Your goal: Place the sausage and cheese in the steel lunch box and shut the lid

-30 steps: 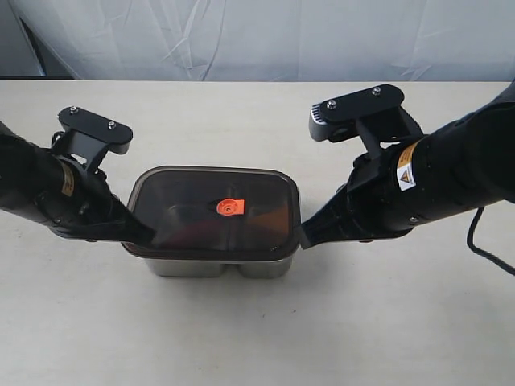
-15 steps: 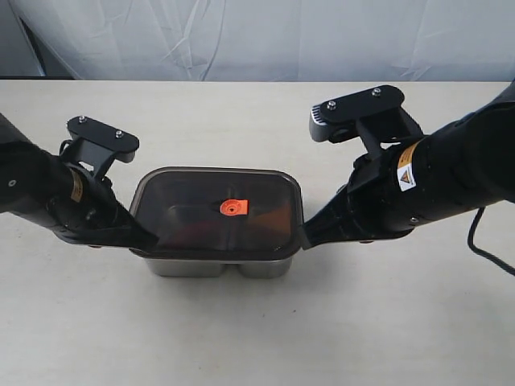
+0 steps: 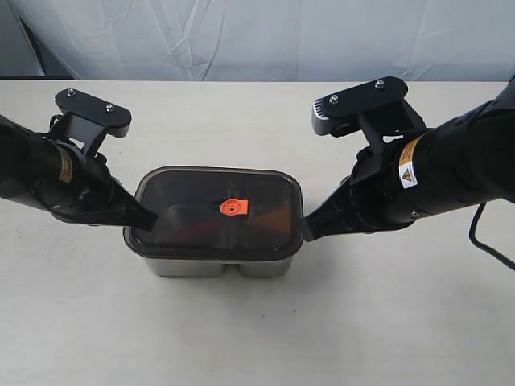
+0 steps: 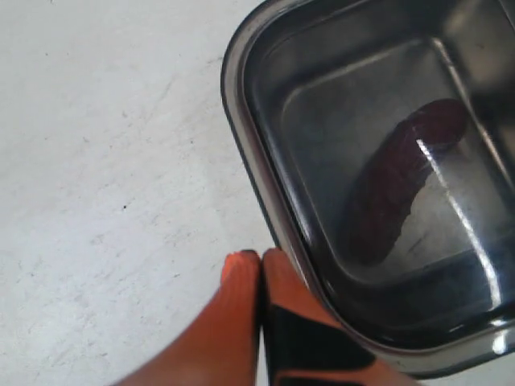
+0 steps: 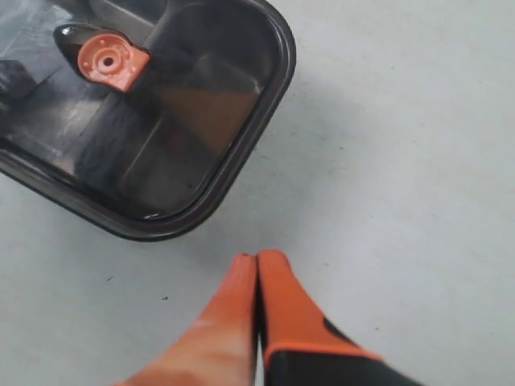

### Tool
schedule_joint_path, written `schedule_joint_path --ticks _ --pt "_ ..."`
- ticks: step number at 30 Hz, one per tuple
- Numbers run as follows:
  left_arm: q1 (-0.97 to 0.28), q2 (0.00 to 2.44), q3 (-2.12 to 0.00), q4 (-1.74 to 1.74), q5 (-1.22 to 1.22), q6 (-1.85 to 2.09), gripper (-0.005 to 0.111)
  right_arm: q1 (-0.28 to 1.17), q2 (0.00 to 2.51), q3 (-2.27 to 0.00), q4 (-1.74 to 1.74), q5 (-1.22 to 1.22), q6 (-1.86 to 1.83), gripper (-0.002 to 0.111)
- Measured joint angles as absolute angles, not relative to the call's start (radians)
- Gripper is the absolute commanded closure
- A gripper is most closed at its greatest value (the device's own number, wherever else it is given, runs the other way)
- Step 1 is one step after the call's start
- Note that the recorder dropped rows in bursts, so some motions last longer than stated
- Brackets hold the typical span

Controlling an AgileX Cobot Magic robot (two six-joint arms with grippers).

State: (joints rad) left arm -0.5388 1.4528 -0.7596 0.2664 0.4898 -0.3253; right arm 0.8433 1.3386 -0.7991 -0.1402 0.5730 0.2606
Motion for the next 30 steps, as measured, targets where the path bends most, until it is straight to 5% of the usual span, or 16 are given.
schedule_joint_path --ticks 30 --pt "-0.539 1.542 -0.762 0.105 0.372 -0.186 0.106 0.843 1.649 -0.909 -0.074 0.175 0.27 0.108"
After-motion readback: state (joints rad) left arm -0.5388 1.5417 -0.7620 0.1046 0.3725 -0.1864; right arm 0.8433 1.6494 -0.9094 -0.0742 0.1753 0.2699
